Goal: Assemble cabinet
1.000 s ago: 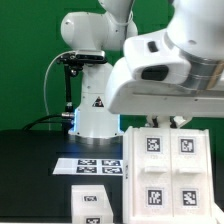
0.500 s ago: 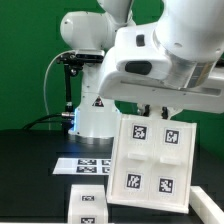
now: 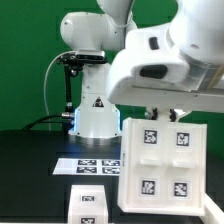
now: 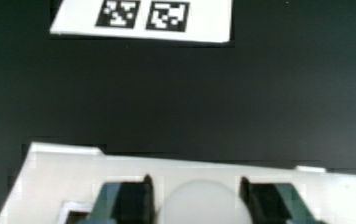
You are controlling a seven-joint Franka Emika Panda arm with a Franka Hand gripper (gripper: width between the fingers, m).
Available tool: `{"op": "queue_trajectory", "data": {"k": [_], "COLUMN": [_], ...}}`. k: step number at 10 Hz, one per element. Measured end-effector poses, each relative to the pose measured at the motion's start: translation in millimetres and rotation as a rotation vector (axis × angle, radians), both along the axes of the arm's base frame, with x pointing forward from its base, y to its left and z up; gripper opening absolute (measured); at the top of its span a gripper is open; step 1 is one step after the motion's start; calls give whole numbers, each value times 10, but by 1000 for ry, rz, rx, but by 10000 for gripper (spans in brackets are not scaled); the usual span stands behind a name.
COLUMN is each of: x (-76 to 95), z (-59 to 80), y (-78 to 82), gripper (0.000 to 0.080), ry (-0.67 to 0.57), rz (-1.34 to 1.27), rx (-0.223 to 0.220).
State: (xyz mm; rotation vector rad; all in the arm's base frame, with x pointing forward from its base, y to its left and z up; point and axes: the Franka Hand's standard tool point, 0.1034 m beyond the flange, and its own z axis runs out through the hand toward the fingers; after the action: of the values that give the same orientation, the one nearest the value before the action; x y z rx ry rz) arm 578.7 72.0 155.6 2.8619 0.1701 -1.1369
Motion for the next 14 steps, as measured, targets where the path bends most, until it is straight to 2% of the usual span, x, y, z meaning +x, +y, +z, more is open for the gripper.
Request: {"op": "queue_trajectory", "data": {"k": [2, 5, 9, 11, 14], "x": [37, 12, 99, 110, 111], "z": [-77, -105, -198, -194, -196], "y": [-115, -131, 51, 44, 23], "gripper": [222, 222, 222, 222, 222], "ry": [-37, -30, -39, -29, -29], "rz": [-7, -20, 16, 35, 31], "rx": [14, 4, 15, -3, -3]}}
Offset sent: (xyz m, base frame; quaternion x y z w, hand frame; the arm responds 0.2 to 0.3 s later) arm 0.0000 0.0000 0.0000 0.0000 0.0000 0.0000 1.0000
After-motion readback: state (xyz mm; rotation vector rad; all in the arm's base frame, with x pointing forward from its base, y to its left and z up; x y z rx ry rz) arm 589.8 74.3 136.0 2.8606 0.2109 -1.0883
